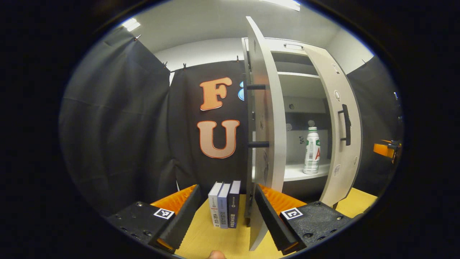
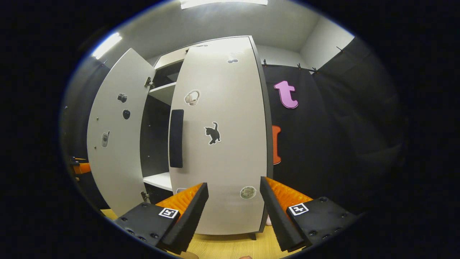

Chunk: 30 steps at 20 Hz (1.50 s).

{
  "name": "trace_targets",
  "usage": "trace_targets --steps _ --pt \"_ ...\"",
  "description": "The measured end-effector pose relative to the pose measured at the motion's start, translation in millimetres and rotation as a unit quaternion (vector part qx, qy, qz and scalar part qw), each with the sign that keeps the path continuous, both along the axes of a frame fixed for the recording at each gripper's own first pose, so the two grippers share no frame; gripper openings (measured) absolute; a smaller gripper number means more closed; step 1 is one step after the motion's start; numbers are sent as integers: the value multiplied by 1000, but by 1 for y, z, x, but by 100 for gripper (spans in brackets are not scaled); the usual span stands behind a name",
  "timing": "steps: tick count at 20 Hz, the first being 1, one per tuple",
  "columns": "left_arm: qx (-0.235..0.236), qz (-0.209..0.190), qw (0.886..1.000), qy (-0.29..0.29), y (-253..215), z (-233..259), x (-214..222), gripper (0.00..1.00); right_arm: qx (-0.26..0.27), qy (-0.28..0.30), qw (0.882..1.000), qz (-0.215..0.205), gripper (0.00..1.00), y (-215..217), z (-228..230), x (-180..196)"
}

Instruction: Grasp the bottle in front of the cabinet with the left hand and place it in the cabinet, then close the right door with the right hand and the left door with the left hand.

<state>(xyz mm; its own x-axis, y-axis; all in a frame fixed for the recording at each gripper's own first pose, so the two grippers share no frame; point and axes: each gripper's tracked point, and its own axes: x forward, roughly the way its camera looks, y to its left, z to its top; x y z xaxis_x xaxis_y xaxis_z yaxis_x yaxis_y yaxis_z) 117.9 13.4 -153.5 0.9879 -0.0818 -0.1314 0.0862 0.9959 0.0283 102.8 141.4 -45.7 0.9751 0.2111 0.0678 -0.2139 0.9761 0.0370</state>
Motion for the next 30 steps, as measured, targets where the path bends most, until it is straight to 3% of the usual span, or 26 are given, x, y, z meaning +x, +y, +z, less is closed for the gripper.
trace_targets --steps 7,9,10,11,13,16,17,27,29,30 --pt "-54 -65 996 30 -71 -10 3 93 -15 -6 1000 -4 95 -21 17 -44" --pt "-63 -80 994 29 -86 -11 7 93 -26 -22 999 -17 95 -34 27 -53" --pt "-60 -84 994 27 -92 -12 10 89 -39 -32 998 -28 95 -41 31 -54" --pt "-54 -85 995 27 -96 -15 13 93 -55 -39 997 -42 95 -49 33 -54" --pt "-49 -95 994 23 -110 -15 19 93 -77 -46 994 -61 95 -59 35 -55" --pt "-63 -126 990 27 -138 -22 24 89 -64 -44 995 -66 95 -66 33 -61" --pt "-69 -136 988 33 -148 -24 24 94 -60 -39 995 -65 95 -68 31 -61" --pt "-37 -140 989 41 -207 -42 64 94 -39 -32 997 -64 95 -92 29 -71" --pt "-27 -138 989 42 -210 -48 68 90 -34 -32 997 -68 95 -100 28 -72" --pt "-22 -139 989 43 -212 -52 68 94 -32 -32 997 -70 95 -104 28 -72"
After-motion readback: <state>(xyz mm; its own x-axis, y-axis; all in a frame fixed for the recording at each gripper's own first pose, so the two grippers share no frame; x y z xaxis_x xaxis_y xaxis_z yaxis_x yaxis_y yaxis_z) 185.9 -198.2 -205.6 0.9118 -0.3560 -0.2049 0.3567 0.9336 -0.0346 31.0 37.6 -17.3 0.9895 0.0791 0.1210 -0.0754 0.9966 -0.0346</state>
